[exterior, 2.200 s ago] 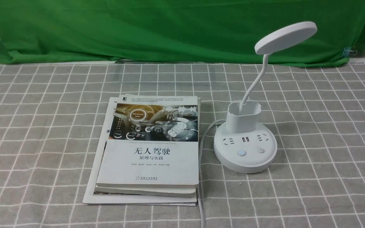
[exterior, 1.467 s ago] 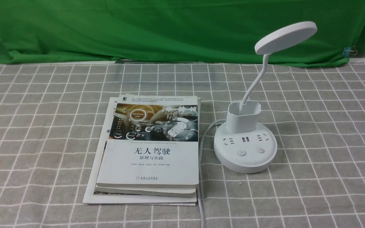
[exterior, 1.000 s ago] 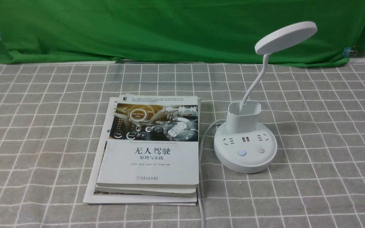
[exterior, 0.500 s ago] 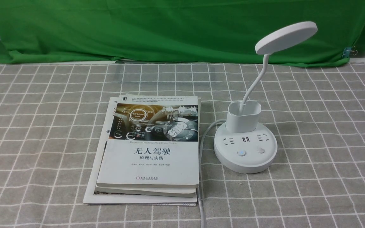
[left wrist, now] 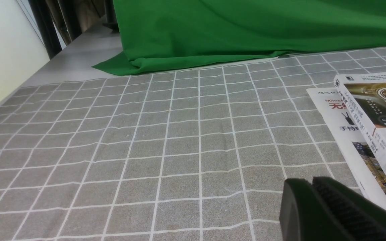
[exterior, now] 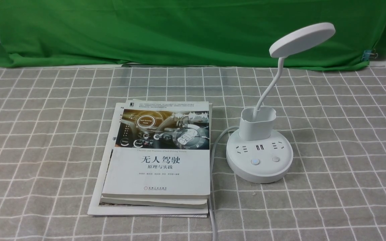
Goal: Turn on the desk lamp on the grey coffee tablecloth with your hand.
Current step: 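Press the button on the base of the white desk lamp with the right gripper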
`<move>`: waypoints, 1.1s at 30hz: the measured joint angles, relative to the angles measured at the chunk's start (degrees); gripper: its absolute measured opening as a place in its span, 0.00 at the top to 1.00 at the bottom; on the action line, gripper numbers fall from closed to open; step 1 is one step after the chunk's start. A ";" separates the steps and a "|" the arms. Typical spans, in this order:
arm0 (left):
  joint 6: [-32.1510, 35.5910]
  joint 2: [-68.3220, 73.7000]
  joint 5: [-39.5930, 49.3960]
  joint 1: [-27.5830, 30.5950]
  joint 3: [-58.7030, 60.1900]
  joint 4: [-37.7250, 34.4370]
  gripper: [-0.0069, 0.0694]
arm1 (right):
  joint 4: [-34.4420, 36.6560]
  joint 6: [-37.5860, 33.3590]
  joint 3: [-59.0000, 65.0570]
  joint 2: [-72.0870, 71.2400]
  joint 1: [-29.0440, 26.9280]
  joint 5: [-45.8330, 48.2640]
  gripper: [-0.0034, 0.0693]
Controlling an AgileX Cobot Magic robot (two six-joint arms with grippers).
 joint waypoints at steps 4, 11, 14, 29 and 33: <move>0.00 0.00 0.00 0.00 0.00 0.00 0.88 | 0.00 -4.92 -9.48 15.76 0.00 6.49 0.91; 0.00 0.00 0.00 0.00 0.00 0.00 0.88 | 0.00 -6.92 -19.72 35.66 3.54 7.11 0.91; 0.00 0.00 0.00 0.00 0.00 0.00 0.88 | 0.00 -7.76 -25.70 46.61 9.41 6.45 0.91; -0.02 0.00 0.00 0.00 0.00 0.00 0.88 | -0.18 -8.62 -38.53 68.57 13.25 4.55 0.91; -0.02 0.00 0.00 0.00 0.00 0.00 0.88 | 0.00 -8.62 -38.58 69.51 13.25 3.42 0.91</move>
